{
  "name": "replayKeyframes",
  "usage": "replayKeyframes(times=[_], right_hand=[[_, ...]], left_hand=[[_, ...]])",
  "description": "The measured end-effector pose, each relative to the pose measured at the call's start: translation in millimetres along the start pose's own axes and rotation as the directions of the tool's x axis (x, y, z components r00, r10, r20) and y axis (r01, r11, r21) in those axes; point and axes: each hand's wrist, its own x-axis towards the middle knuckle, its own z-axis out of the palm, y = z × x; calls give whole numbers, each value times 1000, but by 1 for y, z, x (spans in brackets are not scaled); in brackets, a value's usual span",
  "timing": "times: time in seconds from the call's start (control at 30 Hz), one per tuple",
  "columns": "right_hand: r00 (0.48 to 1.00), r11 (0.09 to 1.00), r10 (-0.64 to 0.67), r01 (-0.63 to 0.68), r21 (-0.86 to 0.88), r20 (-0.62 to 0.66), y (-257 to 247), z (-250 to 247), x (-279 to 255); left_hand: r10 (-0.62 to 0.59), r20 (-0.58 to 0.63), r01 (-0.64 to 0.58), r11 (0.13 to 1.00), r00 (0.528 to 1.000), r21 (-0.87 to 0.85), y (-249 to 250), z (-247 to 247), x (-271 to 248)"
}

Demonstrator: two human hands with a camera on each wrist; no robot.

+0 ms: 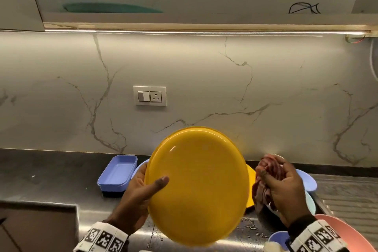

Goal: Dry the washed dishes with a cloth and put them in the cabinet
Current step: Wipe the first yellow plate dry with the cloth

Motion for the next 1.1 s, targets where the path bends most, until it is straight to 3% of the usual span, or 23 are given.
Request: replayKeyframes(times=[0.07, 0.13, 0.2, 0.23, 0.27, 0.3, 0.33, 0.37, 0.4, 0.43, 0.53, 0.63, 0.73, 0.8, 0.93, 1.1], right_hand=[[998, 996, 12, -6, 89, -69, -11, 2, 7], [996, 957, 46, -64, 284, 70, -29, 10, 13], [968, 966, -105, 45, 256, 227, -50, 33, 7], [927, 964, -248, 208, 165, 281, -57, 47, 2], [845, 900, -420, 434, 36, 332, -62, 61, -4], [722, 757, -549, 643, -117, 421, -63, 73, -10], [586, 560, -609, 795, -233, 535, -57, 83, -15], [486, 383, -590, 872, -306, 645, -53, 94, -19], [442, 276, -532, 897, -346, 722, -48, 103, -24], [442, 233, -474, 897, -375, 762, -47, 112, -30], [495, 251, -407, 869, -427, 768, -34, 120, -31], [562, 329, -480, 827, -455, 673, -32, 116, -15], [622, 443, -552, 783, -436, 556, -34, 110, 5], [695, 546, -541, 719, -430, 474, -34, 103, 18], [891, 810, -299, 426, -402, 341, -27, 78, 32], [987, 960, -22, 66, -272, 159, 15, 51, 31]], left_hand=[[28, 43, -29, 999, 999, 44, 5, 9, -4], [57, 67, -66, 988, 996, 138, 8, 16, -5], [77, 63, -88, 978, 995, 190, 6, 21, -5], [84, 59, -94, 976, 995, 197, 5, 24, -5], [89, 53, -97, 975, 995, 198, 5, 27, -5], [88, 49, -96, 975, 995, 198, 3, 29, -4], [91, 44, -98, 975, 995, 199, 2, 32, -3], [101, 47, -109, 974, 994, 197, 2, 35, -3], [119, 52, -127, 972, 992, 197, 2, 37, -3], [143, 50, -150, 967, 989, 204, 3, 40, -4], [212, 40, -215, 946, 976, 242, 6, 45, -5], [213, 40, -216, 939, 976, 267, 8, 46, -7], [204, 52, -211, 939, 978, 273, 11, 48, -12], [208, 76, -221, 935, 975, 277, 15, 51, -17], [234, 98, -252, 925, 967, 285, 21, 55, -26], [242, 111, -263, 930, 964, 258, 27, 58, -32]])
